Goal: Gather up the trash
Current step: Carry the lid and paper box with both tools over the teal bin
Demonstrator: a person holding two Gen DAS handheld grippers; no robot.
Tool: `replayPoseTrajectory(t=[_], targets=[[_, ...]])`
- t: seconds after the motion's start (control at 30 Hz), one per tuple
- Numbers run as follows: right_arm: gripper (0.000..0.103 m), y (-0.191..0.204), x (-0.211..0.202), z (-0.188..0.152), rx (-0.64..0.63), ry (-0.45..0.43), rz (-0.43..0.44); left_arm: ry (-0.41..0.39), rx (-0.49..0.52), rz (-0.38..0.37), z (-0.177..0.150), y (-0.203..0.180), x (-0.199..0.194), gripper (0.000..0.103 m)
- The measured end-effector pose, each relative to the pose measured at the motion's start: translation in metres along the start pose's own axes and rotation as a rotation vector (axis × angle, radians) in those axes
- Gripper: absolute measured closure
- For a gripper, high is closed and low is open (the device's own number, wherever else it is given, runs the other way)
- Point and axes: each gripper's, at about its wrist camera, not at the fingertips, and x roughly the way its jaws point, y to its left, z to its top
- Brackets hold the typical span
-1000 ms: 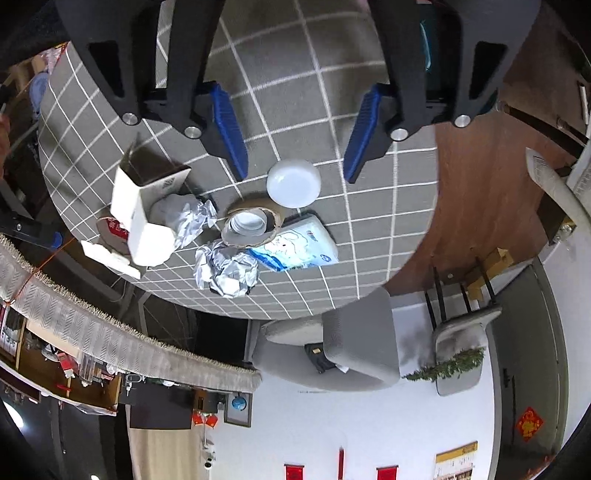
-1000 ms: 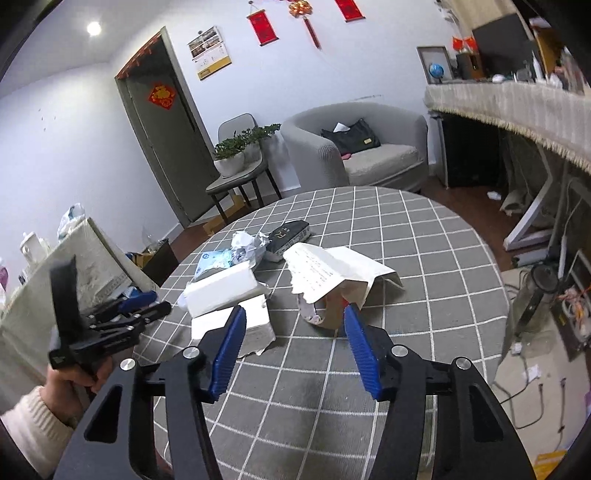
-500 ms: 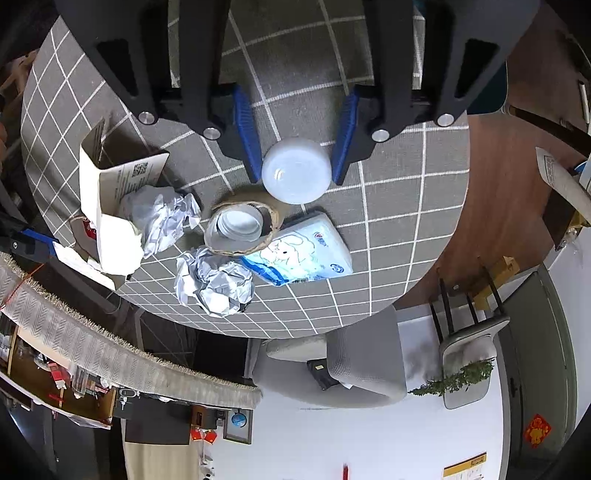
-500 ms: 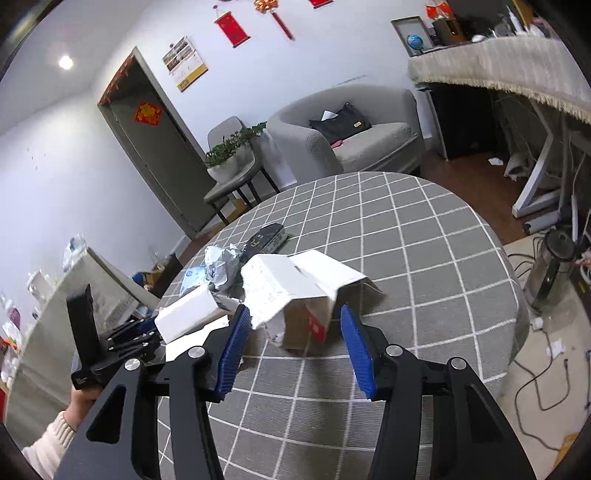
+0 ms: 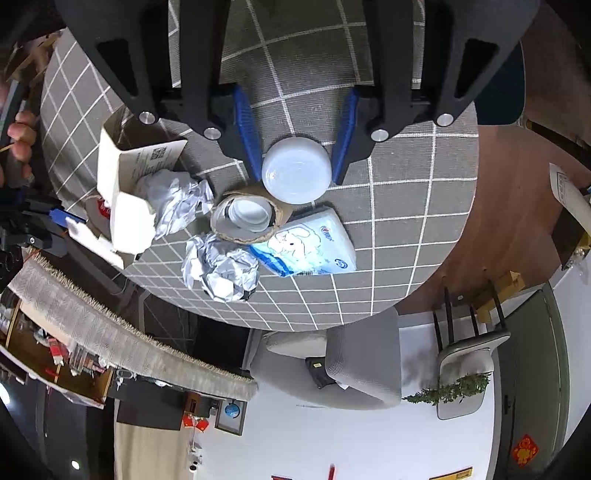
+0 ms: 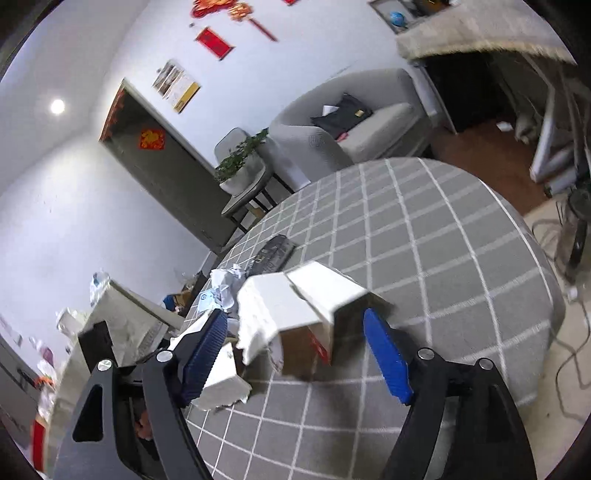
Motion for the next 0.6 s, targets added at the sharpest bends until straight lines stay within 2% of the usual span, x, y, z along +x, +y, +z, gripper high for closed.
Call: replayPoseTrajectory(t=[0.33, 0.43, 0.6], targets=[[0.025, 0.023, 0.036, 0.01, -0.06, 0.035, -0.046, -0.001, -0.092, -0.044, 0.003, 0.005, -0.003, 0.062], [0.034, 0.029, 0.044, 0.011, -0.101, 0.042, -0.078, 0.002, -0.097, -0.046, 0.002, 0.005, -0.005, 0.062], [0.056, 0.03, 0.055, 0.012, -0.106, 0.039, -0.114, 0.006, -0.09, -0.04, -0.002, 0.009, -0.01, 0.062]])
